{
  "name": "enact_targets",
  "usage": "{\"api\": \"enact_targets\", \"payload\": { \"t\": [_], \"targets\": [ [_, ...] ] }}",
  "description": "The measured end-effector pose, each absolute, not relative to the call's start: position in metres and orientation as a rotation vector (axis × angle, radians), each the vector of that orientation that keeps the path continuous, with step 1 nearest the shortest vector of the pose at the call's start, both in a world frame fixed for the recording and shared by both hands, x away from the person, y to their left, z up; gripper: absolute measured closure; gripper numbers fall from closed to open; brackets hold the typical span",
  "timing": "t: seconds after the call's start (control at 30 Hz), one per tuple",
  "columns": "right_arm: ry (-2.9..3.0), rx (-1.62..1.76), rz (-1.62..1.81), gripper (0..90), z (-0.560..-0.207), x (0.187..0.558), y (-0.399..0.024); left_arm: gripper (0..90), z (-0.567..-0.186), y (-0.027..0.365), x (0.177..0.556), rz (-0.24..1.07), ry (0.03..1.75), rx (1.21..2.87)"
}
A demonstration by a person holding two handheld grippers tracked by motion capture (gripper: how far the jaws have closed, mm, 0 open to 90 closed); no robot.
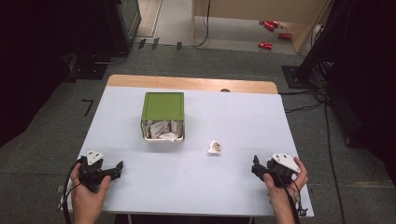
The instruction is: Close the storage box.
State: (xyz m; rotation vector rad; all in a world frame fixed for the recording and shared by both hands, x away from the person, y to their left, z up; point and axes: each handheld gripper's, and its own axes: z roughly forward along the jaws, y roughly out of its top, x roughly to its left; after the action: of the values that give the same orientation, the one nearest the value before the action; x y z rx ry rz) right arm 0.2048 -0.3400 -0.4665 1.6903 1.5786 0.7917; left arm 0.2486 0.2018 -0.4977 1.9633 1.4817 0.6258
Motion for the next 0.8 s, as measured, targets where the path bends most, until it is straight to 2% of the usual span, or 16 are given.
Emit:
{"api": "enact_targets", "payload": {
  "t": [0.8],
  "targets": [
    [1.631, 1.728, 0.744, 17.9, -0.491, 0.178, -0.410, 10.9, -0.498, 0.202, 0.249, 0.626, 1.482, 1.963]
  ]
}}
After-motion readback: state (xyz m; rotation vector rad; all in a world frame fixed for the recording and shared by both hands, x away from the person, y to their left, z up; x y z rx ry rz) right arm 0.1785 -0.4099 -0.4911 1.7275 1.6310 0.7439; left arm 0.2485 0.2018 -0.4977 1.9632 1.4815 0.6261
